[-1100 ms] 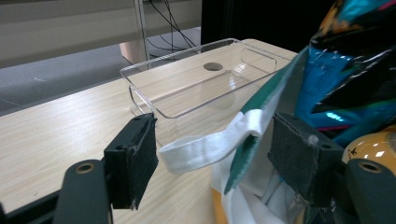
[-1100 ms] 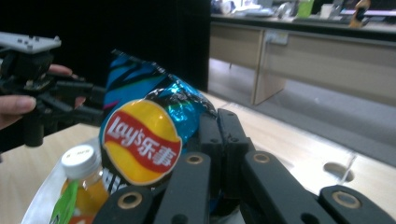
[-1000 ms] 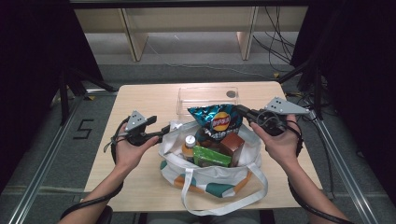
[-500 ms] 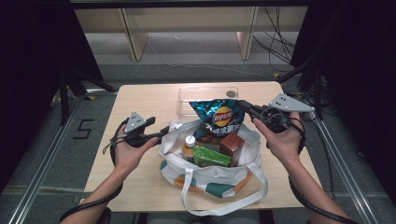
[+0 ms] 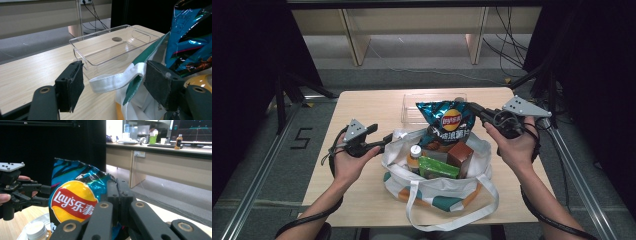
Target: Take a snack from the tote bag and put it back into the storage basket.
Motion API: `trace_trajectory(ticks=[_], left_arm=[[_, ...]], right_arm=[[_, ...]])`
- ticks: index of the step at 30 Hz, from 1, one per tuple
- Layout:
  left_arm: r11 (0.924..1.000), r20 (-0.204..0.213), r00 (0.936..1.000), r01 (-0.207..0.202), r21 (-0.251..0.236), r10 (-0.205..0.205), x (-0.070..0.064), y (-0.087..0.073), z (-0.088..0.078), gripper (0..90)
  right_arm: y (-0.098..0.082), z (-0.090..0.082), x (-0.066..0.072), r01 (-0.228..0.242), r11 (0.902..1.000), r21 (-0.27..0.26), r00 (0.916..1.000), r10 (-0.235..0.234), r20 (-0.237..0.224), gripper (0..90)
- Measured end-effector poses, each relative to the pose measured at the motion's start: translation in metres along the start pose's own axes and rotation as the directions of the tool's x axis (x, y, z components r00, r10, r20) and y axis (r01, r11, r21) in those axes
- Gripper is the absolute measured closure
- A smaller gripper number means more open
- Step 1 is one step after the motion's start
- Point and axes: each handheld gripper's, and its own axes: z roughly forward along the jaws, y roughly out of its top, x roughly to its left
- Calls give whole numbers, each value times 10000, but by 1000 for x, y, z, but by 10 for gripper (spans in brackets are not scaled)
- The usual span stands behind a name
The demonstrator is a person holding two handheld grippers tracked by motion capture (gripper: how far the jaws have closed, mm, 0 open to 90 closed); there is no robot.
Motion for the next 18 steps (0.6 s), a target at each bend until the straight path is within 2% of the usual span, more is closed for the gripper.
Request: trace_trajectory(ticks=[1,6,7,8,10,12,13,14,16,17,18], left_arm=[[10000,-30,10000,-20,49,20,0,0,0,307],[10000,41,10000,38,-38,-38,-1,0,0,307],[9998,63,9998,197,-68,-197,-1,0,0,307],[10000,24,10000,78,-33,-78,-1,0,-1,307],[10000,18,10000,46,-64,-45,0,0,-1,307],[9999,6,10000,30,-118,-30,0,1,-1,307],[9999,4,10000,25,-139,-25,0,1,-1,307],[9998,9,9999,-105,-143,105,0,2,-1,307],[9999,14,10000,13,-139,-12,-1,2,-1,308],[9999,21,10000,35,-138,-35,-2,1,0,307],[9999,26,10000,40,-137,-39,-2,1,0,308]], right_arm=[[1,0,1,-138,9999,-36,9999,138,-35,900],[4,0,1,-193,9998,-111,9998,193,24,900],[4,0,1,-145,9997,-210,9999,146,57,900],[5,0,1,-84,9997,-237,9999,86,86,900],[5,0,2,-147,9996,-229,9998,149,112,900],[9,0,2,0,9991,-415,10000,4,94,900],[9,0,3,-117,9991,-410,9999,121,86,900],[11,0,3,2,9991,-435,9999,4,138,900],[12,1,3,30,9983,-586,9999,-21,157,900],[13,0,5,-171,9986,-495,9997,178,148,900],[14,0,3,-10,9982,-595,9999,18,135,900]])
